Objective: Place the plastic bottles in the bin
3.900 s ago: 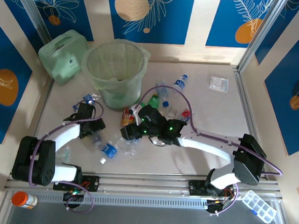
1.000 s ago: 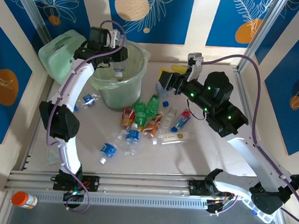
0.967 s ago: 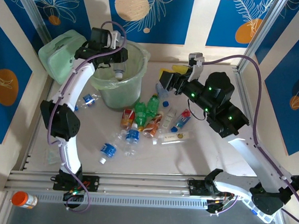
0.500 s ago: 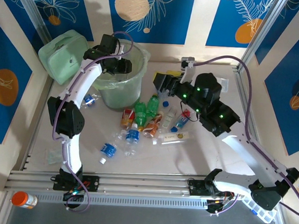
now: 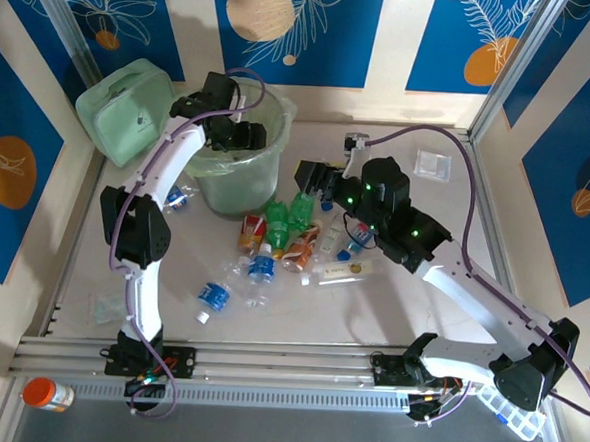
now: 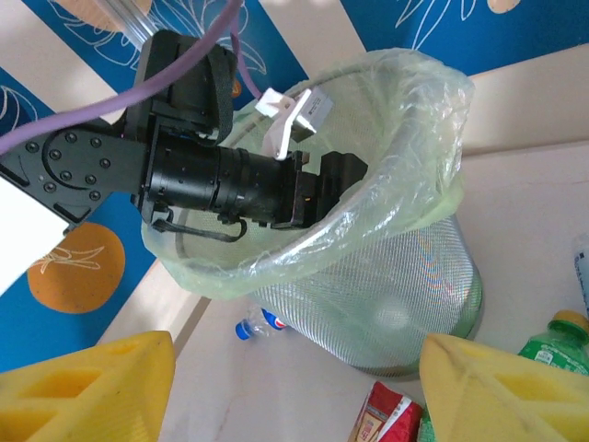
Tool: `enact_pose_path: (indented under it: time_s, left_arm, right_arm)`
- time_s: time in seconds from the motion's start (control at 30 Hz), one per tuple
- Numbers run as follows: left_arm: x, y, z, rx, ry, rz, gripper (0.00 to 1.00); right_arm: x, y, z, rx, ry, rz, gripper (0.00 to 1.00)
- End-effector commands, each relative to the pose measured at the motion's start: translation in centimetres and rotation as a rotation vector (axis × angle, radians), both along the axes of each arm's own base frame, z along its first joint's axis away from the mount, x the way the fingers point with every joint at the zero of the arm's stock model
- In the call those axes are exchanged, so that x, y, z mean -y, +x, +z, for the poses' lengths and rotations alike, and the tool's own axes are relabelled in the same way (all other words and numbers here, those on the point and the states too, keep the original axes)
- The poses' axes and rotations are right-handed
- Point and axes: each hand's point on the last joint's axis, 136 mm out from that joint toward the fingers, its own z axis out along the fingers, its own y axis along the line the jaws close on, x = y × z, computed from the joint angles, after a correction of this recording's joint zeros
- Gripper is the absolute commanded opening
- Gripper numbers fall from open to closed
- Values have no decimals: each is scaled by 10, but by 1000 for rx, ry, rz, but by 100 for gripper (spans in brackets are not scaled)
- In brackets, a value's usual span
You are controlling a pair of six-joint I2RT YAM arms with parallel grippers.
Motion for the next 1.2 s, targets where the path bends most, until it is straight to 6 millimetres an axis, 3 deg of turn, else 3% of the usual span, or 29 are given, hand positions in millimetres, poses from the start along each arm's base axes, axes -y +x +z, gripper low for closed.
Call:
enact_pose_path:
  time_s: [0.0,0.17,0.5,0.67,0.8,0.93,1.17]
  left_arm:
    - [3,-4,27,42,-16,-7,81]
    - [3,-12,62,114,-53,-16,81]
    - [-10,-46,132,270,-87,-14,79]
    - [-50,-70,171,421,-36,138,79]
    - [-95,-94,193,486,-30,317,78]
    - [-138,-110,186,469,-108,460,78]
    - [-224,-117,123,367,-277,705,78]
  right_arm:
    - [4,-5,32,55,68,14,72]
    - [-2,-12,33,67,49,47,71]
    - [-43,-39,16,120,-118,169,69]
    - [-45,-34,4,138,-145,149,69]
    - [-38,-23,4,111,-134,131,69]
    - [-32,-22,9,123,-110,124,69]
    - [-29,-26,14,137,-102,128,69]
